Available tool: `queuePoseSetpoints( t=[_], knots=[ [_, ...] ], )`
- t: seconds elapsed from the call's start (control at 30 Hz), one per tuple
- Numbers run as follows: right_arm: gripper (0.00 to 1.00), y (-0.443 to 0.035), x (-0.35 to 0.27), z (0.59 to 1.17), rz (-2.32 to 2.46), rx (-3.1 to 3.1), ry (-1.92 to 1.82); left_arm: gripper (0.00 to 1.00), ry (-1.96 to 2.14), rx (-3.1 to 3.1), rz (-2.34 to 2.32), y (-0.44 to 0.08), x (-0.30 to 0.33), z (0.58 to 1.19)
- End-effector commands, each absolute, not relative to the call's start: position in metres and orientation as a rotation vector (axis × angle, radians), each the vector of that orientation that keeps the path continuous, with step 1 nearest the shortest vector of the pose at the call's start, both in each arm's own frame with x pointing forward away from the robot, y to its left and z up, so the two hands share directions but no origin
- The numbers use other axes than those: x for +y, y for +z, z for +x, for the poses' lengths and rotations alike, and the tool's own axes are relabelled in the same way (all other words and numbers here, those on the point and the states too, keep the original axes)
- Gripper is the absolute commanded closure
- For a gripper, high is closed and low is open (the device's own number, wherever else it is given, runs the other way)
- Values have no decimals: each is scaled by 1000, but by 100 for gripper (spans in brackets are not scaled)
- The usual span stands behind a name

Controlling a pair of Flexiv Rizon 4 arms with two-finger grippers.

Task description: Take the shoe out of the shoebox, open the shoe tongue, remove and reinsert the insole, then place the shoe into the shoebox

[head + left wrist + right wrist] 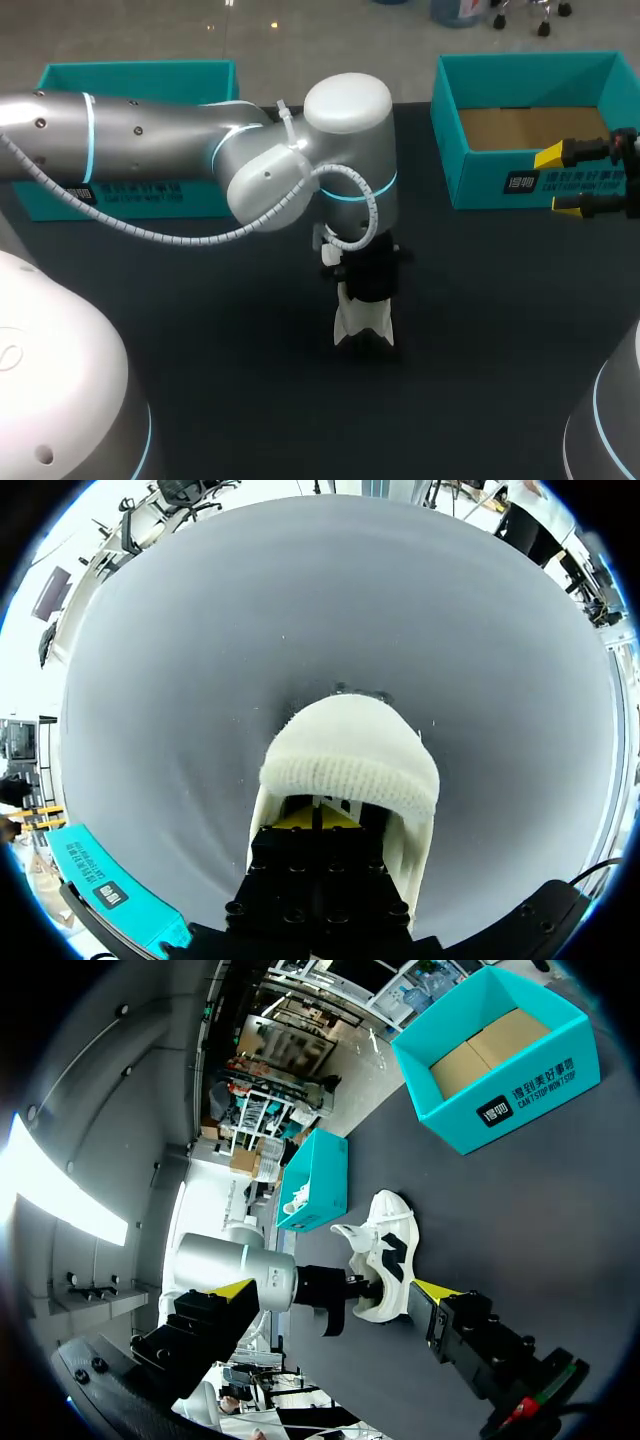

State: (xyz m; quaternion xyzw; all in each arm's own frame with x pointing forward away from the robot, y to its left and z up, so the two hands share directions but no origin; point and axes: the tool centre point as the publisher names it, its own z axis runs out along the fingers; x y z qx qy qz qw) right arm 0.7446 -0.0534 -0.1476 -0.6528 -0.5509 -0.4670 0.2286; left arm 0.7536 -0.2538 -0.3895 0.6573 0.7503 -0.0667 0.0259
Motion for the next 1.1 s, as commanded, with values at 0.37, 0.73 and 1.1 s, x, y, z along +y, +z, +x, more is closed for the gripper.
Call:
queuePoseSetpoints(
  t=[0.37, 0.73, 1.1],
  knots=[
    [0, -147, -53, 744, -1802, -1517, -1282, 100, -231, 2304, 2088, -403, -254, 739],
    [0, -147, -53, 744, -1802, -1517, -1282, 100, 18, 2269, 2024, -381, -243, 751],
    [0, -147, -53, 744, -1802, -1517, -1282, 100, 194, 2200, 1923, -356, -232, 788]
  ],
)
